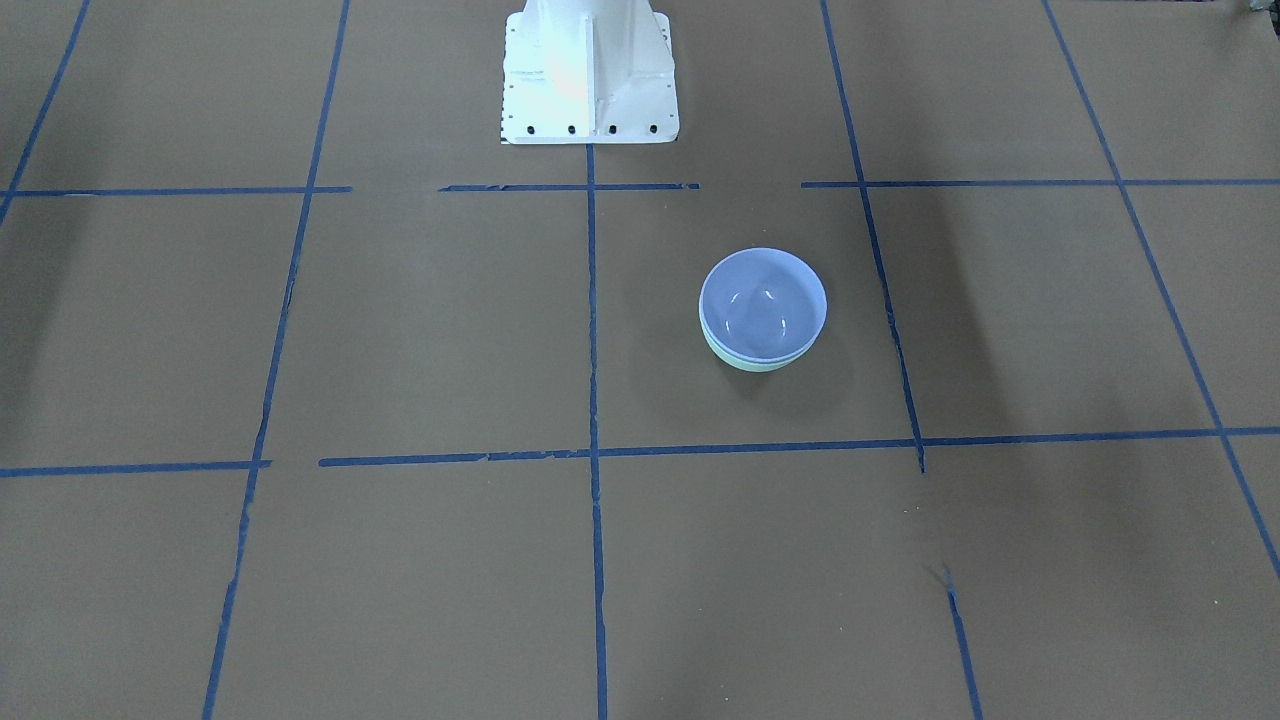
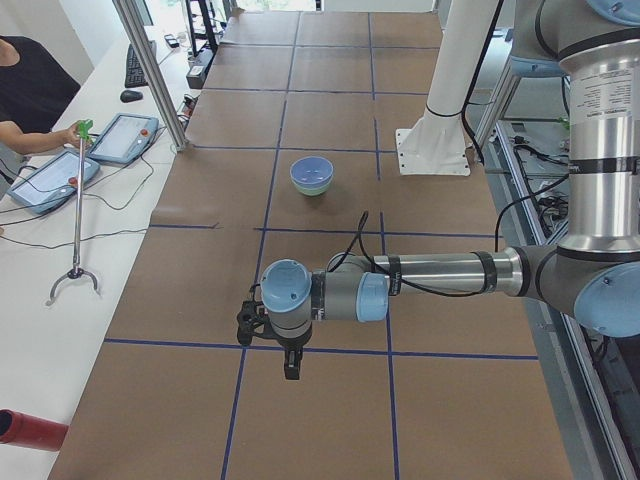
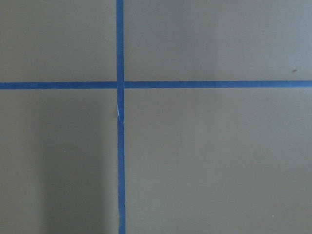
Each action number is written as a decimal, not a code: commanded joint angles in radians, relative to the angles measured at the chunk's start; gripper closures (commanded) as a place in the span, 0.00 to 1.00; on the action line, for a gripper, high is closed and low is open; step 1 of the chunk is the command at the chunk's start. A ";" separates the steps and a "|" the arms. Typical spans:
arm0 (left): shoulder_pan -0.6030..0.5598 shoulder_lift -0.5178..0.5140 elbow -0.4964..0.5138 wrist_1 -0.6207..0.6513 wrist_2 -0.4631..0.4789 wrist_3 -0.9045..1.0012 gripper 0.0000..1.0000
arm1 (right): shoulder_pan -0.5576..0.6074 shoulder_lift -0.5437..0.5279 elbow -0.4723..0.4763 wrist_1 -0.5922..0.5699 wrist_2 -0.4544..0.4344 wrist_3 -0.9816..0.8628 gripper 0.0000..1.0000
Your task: Stack blue bowl on green bowl
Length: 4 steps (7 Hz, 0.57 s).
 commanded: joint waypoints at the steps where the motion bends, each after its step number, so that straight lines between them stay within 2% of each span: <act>1: 0.002 -0.006 -0.001 0.000 0.000 0.000 0.00 | 0.000 0.000 0.000 -0.002 -0.001 0.000 0.00; 4: 0.002 -0.014 -0.001 0.000 -0.001 0.000 0.00 | 0.000 0.000 0.000 0.000 -0.001 0.000 0.00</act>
